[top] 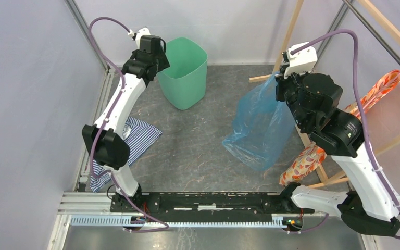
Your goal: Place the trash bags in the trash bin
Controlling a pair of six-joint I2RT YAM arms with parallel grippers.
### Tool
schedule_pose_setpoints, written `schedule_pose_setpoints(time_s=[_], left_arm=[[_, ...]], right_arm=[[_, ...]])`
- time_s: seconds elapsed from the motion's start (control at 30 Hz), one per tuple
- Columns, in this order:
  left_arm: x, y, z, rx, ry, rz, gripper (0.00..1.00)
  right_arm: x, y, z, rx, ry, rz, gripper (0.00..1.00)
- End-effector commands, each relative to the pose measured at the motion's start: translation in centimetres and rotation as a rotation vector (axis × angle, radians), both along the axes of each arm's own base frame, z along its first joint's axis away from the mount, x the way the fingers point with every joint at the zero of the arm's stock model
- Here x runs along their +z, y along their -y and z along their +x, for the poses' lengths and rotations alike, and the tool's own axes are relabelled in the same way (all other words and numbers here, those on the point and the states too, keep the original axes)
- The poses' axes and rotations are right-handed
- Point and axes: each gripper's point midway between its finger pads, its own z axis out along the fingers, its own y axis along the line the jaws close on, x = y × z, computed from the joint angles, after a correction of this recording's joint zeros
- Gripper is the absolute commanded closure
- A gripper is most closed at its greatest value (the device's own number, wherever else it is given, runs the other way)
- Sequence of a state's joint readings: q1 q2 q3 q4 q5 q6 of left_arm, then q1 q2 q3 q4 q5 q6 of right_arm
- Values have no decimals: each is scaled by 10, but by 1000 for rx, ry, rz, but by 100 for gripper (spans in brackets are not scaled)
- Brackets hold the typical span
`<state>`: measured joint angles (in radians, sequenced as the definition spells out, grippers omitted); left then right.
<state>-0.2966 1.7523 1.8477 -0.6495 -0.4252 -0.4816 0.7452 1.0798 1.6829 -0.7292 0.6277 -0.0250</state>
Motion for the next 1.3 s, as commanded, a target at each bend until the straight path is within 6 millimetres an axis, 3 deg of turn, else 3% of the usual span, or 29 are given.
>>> schedule_pose_setpoints(time_s=[0.0, 0.37, 0.6, 0.8, 1.03, 1.27], left_arm=[[2, -12, 10, 31, -10, 83, 33], [-28, -2, 27, -22, -116, 112, 50], [-32, 11, 22, -117, -155, 100, 76], [-17, 23, 11, -212, -192, 82, 97], [-3, 46, -15, -348, -215, 5, 98], [-9, 74, -57, -435, -233, -25, 98]], right_arm=[[25, 5, -7, 11, 57, 34, 100], [56, 5, -9, 28, 129, 78, 100], [83, -6, -8, 81, 198, 138, 100], [118, -10, -12, 116, 282, 199, 100], [171, -20, -34, 251, 457, 349, 100], [212, -26, -58, 372, 603, 505, 100]])
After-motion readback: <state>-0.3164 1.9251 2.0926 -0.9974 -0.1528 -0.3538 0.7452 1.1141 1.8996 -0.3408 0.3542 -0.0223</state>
